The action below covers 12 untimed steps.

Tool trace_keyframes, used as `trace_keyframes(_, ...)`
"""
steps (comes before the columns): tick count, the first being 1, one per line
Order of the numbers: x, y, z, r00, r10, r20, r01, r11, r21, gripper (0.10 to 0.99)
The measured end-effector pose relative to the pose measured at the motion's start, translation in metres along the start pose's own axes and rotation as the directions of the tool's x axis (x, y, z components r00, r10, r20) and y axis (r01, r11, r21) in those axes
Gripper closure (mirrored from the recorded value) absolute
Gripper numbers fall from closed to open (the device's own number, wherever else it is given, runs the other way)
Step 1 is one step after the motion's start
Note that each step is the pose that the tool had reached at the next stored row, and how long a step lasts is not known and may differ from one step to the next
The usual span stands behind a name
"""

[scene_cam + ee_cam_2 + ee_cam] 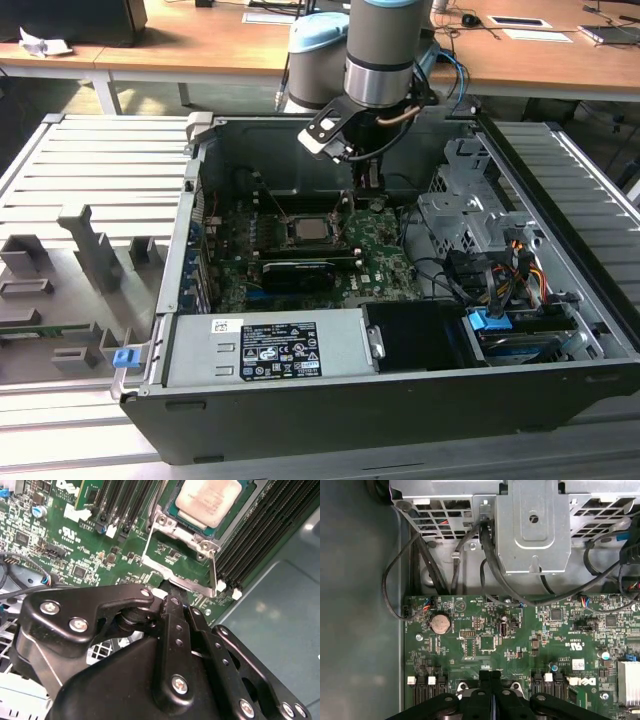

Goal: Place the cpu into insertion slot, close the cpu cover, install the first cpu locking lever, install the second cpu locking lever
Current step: 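Close the cpu cover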

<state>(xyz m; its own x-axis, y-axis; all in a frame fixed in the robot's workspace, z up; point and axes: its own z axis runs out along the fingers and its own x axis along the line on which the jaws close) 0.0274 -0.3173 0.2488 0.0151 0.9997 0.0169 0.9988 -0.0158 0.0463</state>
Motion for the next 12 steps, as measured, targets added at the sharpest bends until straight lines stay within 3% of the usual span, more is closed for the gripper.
trace_keyframes(12, -0.0001, -0.0085, -0.0004, 1.0000, 0.000, 0.0000, 0.000, 1.0000, 0.000, 0.980)
